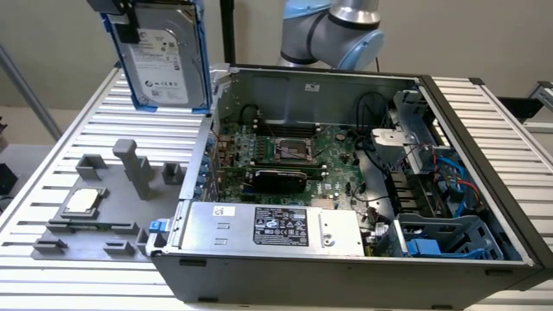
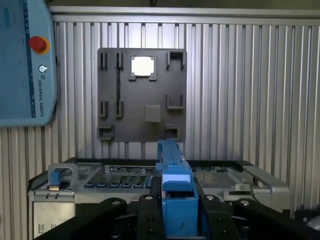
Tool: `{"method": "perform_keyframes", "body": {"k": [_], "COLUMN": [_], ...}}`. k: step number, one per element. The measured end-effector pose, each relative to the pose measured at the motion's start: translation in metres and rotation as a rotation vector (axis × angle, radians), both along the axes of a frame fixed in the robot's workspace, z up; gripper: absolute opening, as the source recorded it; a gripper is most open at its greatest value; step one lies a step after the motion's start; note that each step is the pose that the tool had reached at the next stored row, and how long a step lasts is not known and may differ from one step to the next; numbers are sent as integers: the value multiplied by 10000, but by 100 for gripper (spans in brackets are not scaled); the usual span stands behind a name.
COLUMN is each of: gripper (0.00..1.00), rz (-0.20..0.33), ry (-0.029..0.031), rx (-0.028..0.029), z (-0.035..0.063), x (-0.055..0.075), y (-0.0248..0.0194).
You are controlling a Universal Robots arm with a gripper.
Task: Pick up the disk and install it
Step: 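Pick up the disk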
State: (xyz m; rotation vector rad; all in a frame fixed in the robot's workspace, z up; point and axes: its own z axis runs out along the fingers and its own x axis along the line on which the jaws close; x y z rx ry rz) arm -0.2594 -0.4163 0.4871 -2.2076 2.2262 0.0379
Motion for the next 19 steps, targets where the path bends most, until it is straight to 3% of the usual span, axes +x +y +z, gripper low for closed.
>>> {"method": "perform_keyframes", "body": {"k": [6,19], "gripper": [0,0], "rz": [-1,-1], "ry": [1,1], "rx": [-1,0], "z": [12,12], "x": [251,779], "y": [-96,-356]}}
